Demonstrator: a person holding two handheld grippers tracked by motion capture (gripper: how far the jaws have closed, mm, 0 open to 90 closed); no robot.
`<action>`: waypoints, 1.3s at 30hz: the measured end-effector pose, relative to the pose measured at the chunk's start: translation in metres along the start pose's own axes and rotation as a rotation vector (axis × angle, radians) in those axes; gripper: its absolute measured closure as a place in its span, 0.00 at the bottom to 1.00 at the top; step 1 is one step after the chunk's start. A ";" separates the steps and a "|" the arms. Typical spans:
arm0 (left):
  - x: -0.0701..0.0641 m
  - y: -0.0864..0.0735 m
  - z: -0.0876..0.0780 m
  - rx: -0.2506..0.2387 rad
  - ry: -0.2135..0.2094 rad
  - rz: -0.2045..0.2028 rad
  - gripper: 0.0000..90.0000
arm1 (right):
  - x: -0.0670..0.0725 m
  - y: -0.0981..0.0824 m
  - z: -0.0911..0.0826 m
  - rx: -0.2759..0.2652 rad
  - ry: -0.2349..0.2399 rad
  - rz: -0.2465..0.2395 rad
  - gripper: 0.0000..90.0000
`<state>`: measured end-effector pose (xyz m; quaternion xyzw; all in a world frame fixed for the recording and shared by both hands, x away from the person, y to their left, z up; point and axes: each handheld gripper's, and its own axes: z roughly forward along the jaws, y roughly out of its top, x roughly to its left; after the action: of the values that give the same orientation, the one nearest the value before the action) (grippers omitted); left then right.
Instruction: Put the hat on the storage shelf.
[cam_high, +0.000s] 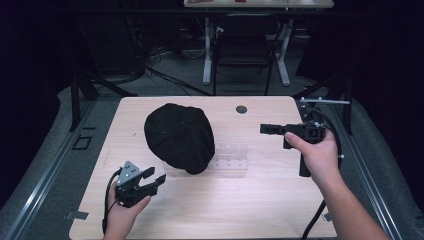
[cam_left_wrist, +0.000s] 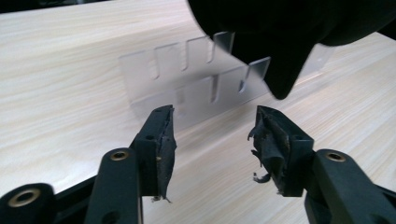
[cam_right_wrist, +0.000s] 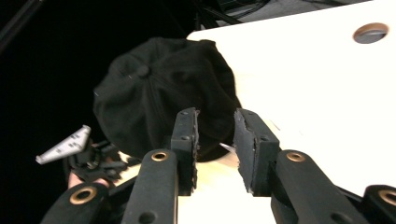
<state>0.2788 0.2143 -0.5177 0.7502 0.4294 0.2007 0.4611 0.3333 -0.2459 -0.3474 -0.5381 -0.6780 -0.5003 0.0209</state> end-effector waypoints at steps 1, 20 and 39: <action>0.002 -0.002 -0.001 -0.003 0.004 -0.008 0.52 | 0.000 -0.002 -0.001 -0.001 -0.005 -0.006 0.77; 0.015 -0.023 0.001 0.004 0.006 -0.064 0.52 | -0.017 -0.078 -0.005 -0.078 -0.129 -0.175 0.61; 0.013 -0.026 0.004 0.017 0.000 -0.037 0.53 | -0.055 -0.139 0.017 -0.102 -0.321 -0.235 0.60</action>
<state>0.2770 0.2279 -0.5435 0.7461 0.4449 0.1883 0.4583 0.2600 -0.2618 -0.4780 -0.5283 -0.7047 -0.4408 -0.1732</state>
